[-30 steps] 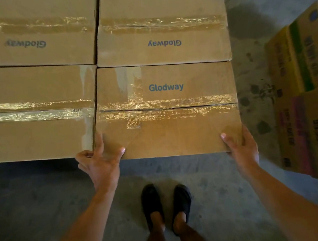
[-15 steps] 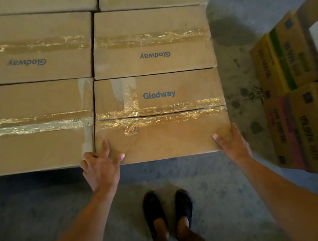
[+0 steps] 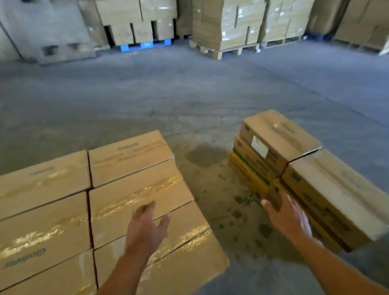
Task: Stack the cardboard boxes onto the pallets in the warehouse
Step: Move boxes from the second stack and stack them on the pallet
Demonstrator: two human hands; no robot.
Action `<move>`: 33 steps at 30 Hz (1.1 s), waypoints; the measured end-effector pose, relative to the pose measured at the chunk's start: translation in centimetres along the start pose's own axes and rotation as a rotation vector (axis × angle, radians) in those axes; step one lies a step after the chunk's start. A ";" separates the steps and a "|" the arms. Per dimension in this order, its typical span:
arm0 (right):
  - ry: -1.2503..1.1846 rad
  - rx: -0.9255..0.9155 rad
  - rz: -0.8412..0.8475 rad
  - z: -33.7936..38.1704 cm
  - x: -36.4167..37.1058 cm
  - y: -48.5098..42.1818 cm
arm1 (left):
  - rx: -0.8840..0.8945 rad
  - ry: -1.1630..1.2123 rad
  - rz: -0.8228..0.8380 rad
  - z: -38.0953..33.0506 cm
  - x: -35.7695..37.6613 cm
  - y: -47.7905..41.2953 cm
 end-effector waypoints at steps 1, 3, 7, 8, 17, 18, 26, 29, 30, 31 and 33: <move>-0.027 0.021 -0.057 -0.3 -2.7 -0.8 | 0.044 0.020 -0.005 -3.3 -0.7 -1.4; -0.064 0.045 -0.164 -1.6 -8.2 -2.0 | 0.147 0.061 -0.001 -10.3 -1.4 -3.3; -0.078 0.166 -0.331 -6.6 -16.6 -4.0 | 0.347 0.120 0.067 -22.8 0.5 -4.2; -0.079 0.201 -0.367 -8.2 -18.1 -4.2 | 0.392 0.135 0.089 -25.6 1.5 -4.1; -0.185 0.495 -0.413 -25.1 -22.5 -8.3 | 0.683 0.199 0.212 -45.4 14.4 -1.1; -0.190 0.514 -0.401 -26.5 -22.5 -8.7 | 0.692 0.201 0.227 -46.8 16.0 -0.7; -0.156 0.644 -0.342 -34.6 -19.9 -13.7 | 0.744 0.100 0.418 -53.0 28.3 1.0; -0.155 0.725 -0.304 -36.9 -17.9 -15.8 | 0.727 0.071 0.454 -55.2 32.1 -0.8; -0.147 0.756 -0.292 -37.8 -17.1 -16.5 | 0.732 0.055 0.465 -55.8 33.7 -1.5; -0.138 0.786 -0.281 -38.5 -16.3 -17.1 | 0.742 0.040 0.476 -56.4 35.4 -2.2; -0.131 0.843 -0.258 -39.6 -14.5 -18.5 | 0.742 0.018 0.510 -57.1 39.2 -3.7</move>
Point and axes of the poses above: each hand's wrist, its own y-axis away from the middle knuckle, its own x-axis out of the palm, z = x × y, the point moved 8 cm from there along -y, towards the middle knuckle, and after that the axes turned 12 degrees about -z, right-handed, at the moved point
